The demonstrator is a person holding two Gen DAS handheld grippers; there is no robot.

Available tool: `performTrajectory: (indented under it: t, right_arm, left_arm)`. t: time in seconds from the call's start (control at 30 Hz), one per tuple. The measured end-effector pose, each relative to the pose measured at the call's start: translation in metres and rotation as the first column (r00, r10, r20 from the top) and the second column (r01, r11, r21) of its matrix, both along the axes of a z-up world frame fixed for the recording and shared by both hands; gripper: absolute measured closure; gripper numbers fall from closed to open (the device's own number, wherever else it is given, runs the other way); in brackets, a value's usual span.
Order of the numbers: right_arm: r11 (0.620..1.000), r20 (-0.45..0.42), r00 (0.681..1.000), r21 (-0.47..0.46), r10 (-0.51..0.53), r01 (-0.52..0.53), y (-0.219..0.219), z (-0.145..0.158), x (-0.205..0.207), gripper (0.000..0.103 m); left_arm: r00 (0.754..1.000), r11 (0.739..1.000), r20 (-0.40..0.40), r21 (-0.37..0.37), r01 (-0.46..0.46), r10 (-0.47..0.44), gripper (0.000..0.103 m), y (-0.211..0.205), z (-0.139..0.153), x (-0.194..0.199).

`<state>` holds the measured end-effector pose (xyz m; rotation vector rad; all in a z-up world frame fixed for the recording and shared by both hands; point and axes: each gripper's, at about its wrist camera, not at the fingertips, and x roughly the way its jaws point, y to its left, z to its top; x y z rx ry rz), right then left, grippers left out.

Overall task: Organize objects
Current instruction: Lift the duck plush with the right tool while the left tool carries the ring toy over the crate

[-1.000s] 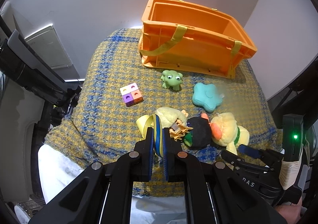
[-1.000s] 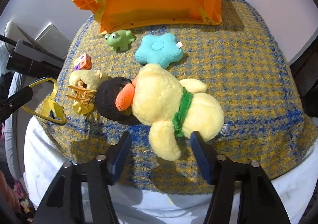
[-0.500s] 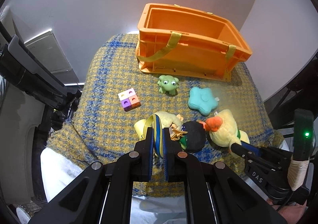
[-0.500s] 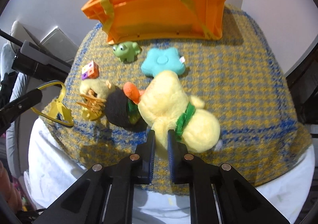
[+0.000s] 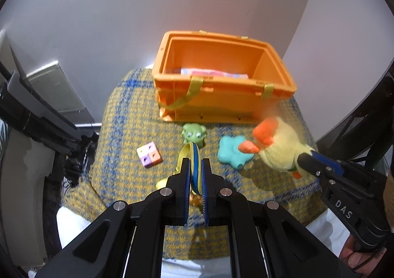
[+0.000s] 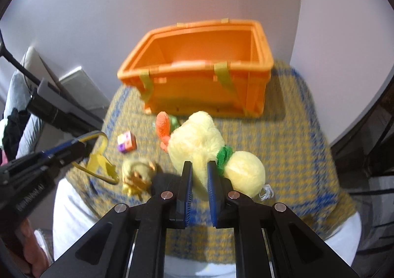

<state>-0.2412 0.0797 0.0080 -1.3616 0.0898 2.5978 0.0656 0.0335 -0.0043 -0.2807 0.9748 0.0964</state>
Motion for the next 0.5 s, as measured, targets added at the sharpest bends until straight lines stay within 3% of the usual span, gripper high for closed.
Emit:
performTrajectory:
  t: [0.5]
  right_arm:
    - [0.997,-0.174,0.985,0.077,-0.014,0.028,0.01,0.065,-0.053,0.091]
  left_arm:
    - [0.993,0.999,0.114,0.046,-0.019,0.014,0.093,0.0,0.039,0.062]
